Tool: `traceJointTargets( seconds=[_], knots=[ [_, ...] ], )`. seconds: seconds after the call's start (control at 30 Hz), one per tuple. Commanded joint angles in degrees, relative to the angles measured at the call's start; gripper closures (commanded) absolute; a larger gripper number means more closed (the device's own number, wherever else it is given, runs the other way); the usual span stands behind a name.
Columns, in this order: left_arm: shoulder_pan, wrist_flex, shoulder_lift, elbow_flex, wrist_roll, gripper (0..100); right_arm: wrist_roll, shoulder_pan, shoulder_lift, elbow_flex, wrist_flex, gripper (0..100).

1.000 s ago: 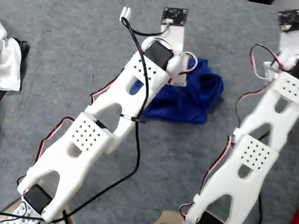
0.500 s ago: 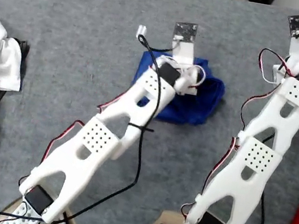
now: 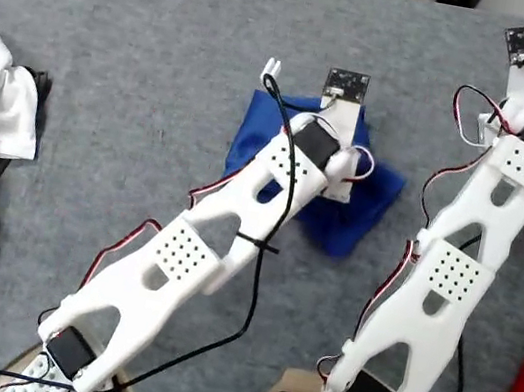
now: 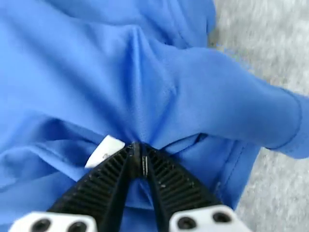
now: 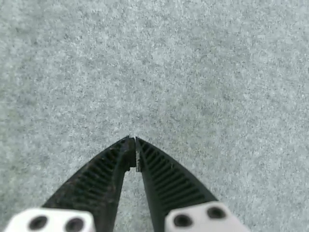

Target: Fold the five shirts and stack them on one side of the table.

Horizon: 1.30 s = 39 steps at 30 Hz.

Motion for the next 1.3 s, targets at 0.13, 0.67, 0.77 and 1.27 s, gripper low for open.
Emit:
traceJointTargets(
  seconds=[0.13, 0.67, 0.77, 1.27],
  knots=[
    [0.5, 4.1, -5.0, -5.5, -0.3, 98, 0.4, 1.1, -0.7, -2.6, -1.1, 98.4],
    [-14.5, -5.1, -8.7, -6.3, -0.5, 81, 3.5, -4.7, -2.7, -2.3, 7.6, 98.2],
    [-18.1, -9.6, -6.9, -3.4, -0.5, 81, 4.3, -8.0, -5.3, -2.2, 11.6, 98.2],
    [-17.6, -14.7, -4.9, 1.9, -0.6, 81, 9.0, -10.8, -8.7, 3.2, 19.4, 98.2]
  ],
)
